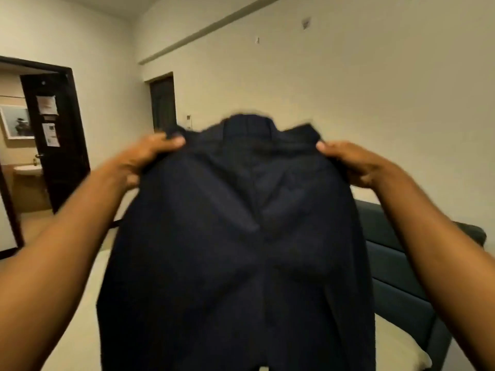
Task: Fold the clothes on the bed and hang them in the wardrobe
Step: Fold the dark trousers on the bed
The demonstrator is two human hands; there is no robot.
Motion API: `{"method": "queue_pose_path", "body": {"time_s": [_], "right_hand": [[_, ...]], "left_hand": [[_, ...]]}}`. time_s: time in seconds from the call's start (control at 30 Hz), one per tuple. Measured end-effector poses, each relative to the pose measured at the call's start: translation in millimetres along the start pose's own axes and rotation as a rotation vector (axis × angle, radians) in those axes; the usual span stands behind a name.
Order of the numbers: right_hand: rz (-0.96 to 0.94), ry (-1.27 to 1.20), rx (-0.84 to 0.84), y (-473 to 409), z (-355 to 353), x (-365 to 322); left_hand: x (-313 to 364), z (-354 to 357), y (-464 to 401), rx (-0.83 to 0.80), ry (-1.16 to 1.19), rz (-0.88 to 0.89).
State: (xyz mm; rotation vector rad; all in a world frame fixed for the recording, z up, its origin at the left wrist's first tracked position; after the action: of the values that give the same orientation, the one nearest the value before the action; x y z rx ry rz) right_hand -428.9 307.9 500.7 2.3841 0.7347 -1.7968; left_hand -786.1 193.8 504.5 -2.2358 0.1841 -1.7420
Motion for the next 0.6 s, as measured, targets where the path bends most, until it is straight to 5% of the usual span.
{"method": "queue_pose_path", "body": {"time_s": [0.1, 0.17, 0.27, 0.43, 0.6], "right_hand": [[0.247, 0.654, 0.044, -67.9, 23.9, 122.1], [0.205, 0.611, 0.232, -99.1, 34.4, 160.8], [0.068, 0.423, 0.340, -142.2, 43.6, 154.4], [-0.187, 0.133, 0.421, -178.0, 36.2, 106.0], [-0.143, 0.108, 0.174, -129.8, 51.2, 151.6]], "left_hand": [[-124.4, 2.6, -52.5, 0.173, -0.473, -0.324], [-159.4, -8.0, -78.1, 0.436, -0.546, -0.261], [-157.4, -38.8, -112.6, 0.585, -0.478, -0.168], [-99.1, -73.7, -129.3, 0.600, -0.257, 0.106], [-124.1, -58.1, -46.9, 0.309, -0.222, 0.199]]}}
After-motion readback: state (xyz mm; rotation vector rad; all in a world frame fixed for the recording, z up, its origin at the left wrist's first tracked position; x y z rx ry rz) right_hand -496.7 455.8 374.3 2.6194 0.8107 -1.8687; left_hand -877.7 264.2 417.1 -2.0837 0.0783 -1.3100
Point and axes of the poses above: each hand's wrist, its own y-axis away from the middle knuckle, its own z-axis out of the palm, x = y × z, the point moved 4 cm from there along -y, towards the middle knuckle, and after that the axes turned 1 degree about y, right-handed, at the moved point
